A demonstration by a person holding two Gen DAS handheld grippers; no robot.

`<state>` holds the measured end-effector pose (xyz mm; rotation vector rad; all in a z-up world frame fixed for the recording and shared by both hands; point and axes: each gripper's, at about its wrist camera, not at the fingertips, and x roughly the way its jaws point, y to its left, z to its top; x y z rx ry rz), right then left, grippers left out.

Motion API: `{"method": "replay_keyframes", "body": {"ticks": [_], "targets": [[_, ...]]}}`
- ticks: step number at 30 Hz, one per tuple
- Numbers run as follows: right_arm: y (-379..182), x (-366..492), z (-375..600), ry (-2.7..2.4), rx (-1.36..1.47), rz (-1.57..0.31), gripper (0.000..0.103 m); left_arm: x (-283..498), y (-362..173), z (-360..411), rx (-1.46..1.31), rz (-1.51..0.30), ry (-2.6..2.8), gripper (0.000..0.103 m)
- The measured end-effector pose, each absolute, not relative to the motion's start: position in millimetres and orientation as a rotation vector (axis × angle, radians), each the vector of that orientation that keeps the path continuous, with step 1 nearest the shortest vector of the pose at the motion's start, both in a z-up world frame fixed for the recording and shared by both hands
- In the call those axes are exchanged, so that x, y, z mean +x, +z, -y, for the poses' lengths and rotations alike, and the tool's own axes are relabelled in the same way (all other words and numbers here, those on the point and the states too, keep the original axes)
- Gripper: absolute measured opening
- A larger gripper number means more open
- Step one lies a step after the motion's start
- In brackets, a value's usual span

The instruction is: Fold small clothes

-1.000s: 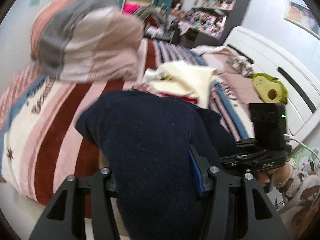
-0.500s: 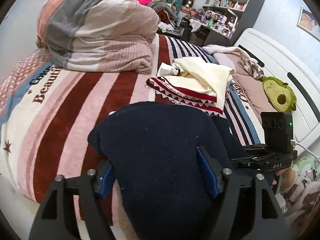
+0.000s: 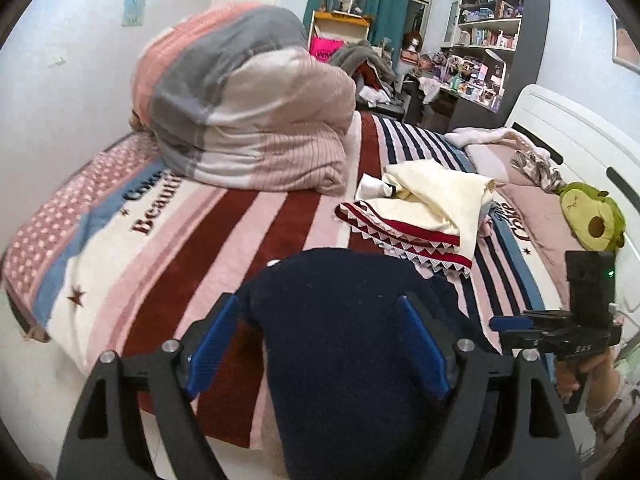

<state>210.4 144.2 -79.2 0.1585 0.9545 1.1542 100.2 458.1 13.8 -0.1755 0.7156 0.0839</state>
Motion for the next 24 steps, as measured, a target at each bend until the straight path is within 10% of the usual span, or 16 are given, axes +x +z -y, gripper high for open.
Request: {"method": "replay_keyframes", "body": {"ticks": [24], "targets": [[-57.6,138.6,-22.7,0.936,-0.032,-0.681,0.072,39.8,29.1,-272.5,-0.004,-0.474,0.198,0.091]]}}
